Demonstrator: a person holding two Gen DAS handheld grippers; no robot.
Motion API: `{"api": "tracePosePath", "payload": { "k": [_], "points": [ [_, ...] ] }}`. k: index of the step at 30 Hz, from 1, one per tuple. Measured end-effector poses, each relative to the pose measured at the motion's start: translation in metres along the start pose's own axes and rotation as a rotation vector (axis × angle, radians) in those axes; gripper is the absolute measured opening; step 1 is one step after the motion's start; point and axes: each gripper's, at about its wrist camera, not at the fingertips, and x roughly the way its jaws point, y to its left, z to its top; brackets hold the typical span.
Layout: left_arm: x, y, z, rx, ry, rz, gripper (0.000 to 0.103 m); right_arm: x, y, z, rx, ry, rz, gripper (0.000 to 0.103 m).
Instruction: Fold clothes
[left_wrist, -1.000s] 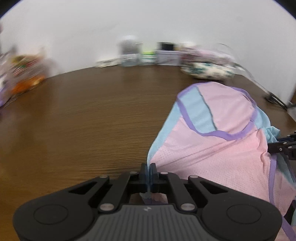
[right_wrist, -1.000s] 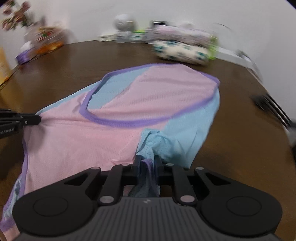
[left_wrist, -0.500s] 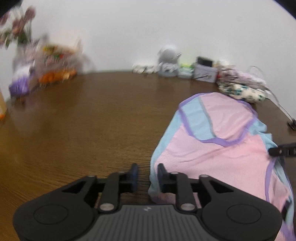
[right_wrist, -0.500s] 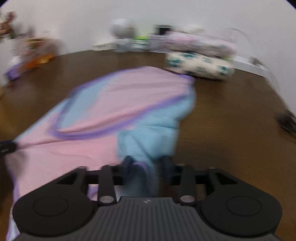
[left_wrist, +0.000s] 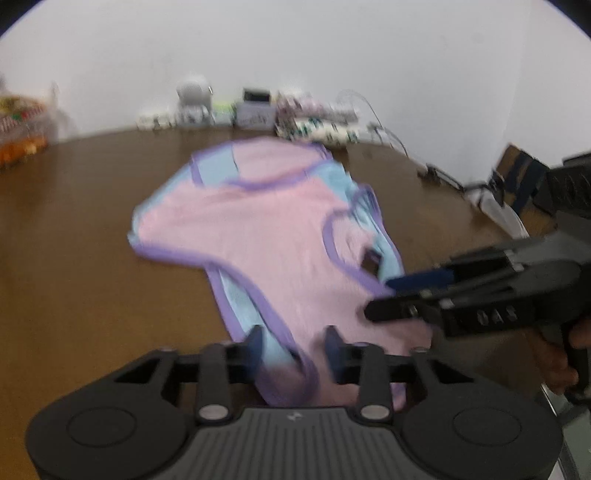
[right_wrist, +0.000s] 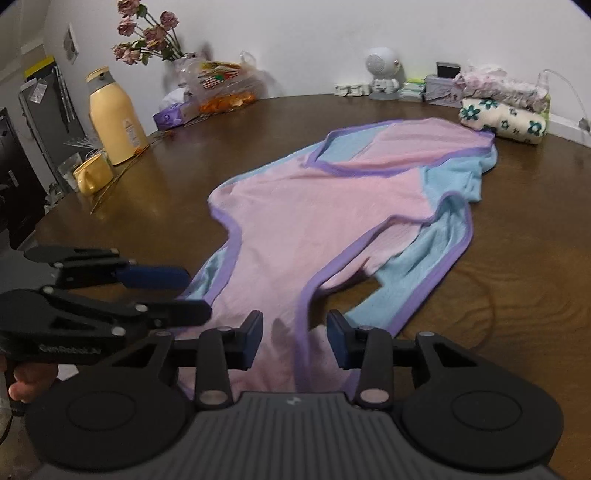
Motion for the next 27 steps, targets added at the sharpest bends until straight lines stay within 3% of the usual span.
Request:
{"api": "tracePosePath", "payload": {
  "k": [4,6,10,18,21,22,27],
  "points": [
    [-0.009,0.0,-0.014,0.017,0.006,-0.025,0.026,-0.013,0.0,-0.016,0.013,-0.001,-0.024,0.02],
    [-0.014,-0.004,-0.019,0.029,0.008,-0.026,0.026,-0.025,-0.003,-0.028,0.033,0.001,-0.033,0.02],
    [-0.026,-0.003,-0.03,0.015,0.008,-0.065,0.037,-0.032,0.0,-0.034,0.041,-0.011,-0.031,0.022],
    [-0.023,-0.004,-0.026,0.009,0.026,-0.073,0.034,-0.043,0.007,-0.044,0.052,-0.037,-0.025,0.022],
    [-0.022,0.0,-0.024,-0.02,0.024,-0.057,0.022,-0.039,0.011,-0.045,0.038,-0.049,-0.017,0.022],
    [-0.021,0.001,-0.024,-0.029,0.023,-0.048,0.011,-0.035,0.013,-0.045,0.027,-0.05,-0.025,0.022],
    [-0.023,0.006,-0.021,-0.046,-0.008,-0.07,0.003,-0.031,0.016,-0.046,0.027,-0.077,-0.029,0.008]
  ]
}}
